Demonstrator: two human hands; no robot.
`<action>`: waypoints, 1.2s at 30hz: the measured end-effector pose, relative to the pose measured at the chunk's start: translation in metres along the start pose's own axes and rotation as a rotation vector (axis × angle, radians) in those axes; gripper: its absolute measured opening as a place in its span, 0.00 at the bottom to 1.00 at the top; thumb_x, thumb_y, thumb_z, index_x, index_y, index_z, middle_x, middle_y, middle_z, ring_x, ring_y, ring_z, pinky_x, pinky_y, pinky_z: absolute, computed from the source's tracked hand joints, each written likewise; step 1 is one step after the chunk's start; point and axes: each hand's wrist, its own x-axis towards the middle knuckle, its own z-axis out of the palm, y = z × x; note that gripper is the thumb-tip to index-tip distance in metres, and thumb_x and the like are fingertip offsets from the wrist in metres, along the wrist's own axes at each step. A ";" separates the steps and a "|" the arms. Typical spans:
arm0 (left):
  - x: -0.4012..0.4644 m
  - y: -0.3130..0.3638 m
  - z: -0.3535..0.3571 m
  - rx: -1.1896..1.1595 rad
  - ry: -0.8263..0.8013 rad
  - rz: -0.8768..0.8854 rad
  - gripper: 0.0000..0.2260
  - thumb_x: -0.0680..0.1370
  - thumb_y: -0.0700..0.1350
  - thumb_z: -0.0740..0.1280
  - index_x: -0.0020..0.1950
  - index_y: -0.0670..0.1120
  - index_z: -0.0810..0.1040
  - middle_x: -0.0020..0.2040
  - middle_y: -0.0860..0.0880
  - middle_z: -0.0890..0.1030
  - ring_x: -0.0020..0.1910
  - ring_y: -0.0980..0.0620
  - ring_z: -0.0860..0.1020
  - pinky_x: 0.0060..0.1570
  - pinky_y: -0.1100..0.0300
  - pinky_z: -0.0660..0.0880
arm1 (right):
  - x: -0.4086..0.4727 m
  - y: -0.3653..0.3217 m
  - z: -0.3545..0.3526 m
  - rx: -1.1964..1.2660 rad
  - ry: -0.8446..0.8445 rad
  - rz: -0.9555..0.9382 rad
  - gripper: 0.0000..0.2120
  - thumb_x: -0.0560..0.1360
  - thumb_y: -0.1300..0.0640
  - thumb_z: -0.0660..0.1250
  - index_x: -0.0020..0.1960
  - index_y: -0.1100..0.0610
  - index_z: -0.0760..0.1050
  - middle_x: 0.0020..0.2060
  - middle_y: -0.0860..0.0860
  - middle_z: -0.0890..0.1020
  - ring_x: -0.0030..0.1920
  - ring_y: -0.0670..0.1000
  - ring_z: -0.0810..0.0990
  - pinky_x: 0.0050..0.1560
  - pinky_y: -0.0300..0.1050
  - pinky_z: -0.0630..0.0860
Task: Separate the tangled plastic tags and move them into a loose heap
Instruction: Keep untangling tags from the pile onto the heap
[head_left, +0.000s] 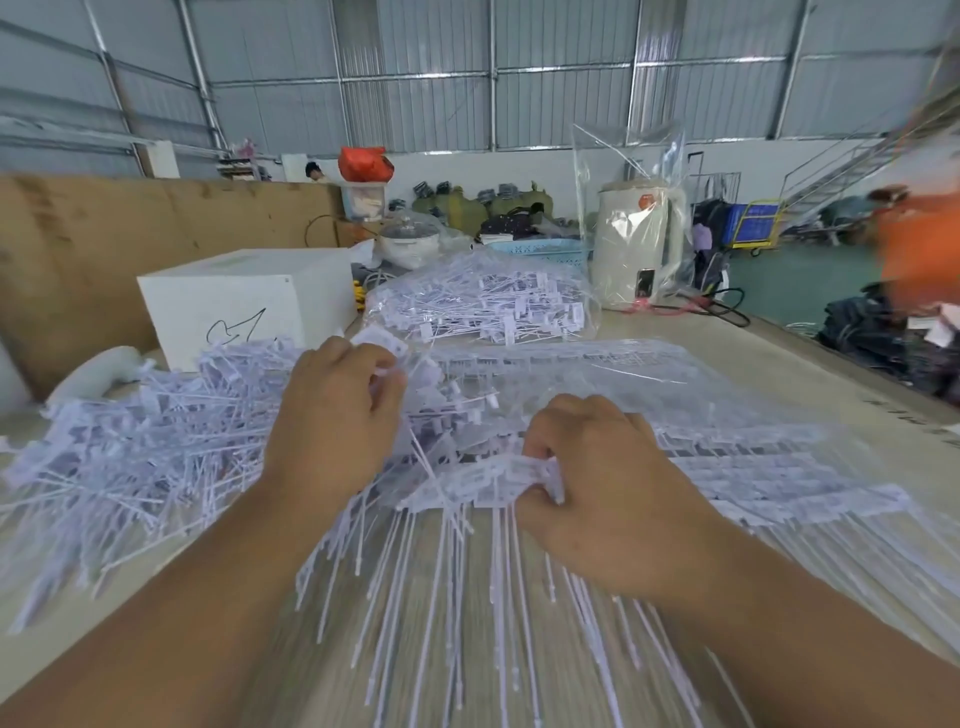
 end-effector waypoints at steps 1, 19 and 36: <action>0.000 0.001 0.000 -0.065 -0.004 -0.046 0.11 0.79 0.46 0.67 0.57 0.41 0.80 0.49 0.44 0.76 0.49 0.44 0.76 0.55 0.51 0.73 | 0.001 0.000 -0.001 -0.004 0.020 0.011 0.06 0.70 0.50 0.61 0.45 0.48 0.67 0.44 0.44 0.71 0.47 0.47 0.66 0.49 0.44 0.57; -0.011 0.020 -0.001 0.147 -0.163 0.155 0.28 0.76 0.52 0.58 0.72 0.38 0.71 0.58 0.37 0.78 0.53 0.34 0.75 0.52 0.42 0.71 | -0.004 -0.011 -0.021 0.054 0.219 -0.080 0.04 0.65 0.62 0.60 0.37 0.56 0.66 0.31 0.48 0.68 0.34 0.53 0.67 0.39 0.47 0.63; -0.018 0.053 -0.017 -0.777 -0.482 -0.006 0.25 0.74 0.67 0.55 0.36 0.49 0.79 0.30 0.55 0.75 0.31 0.59 0.72 0.34 0.69 0.66 | -0.002 -0.002 -0.018 -0.056 -0.109 -0.034 0.11 0.73 0.60 0.58 0.35 0.52 0.59 0.30 0.50 0.69 0.34 0.55 0.72 0.31 0.40 0.55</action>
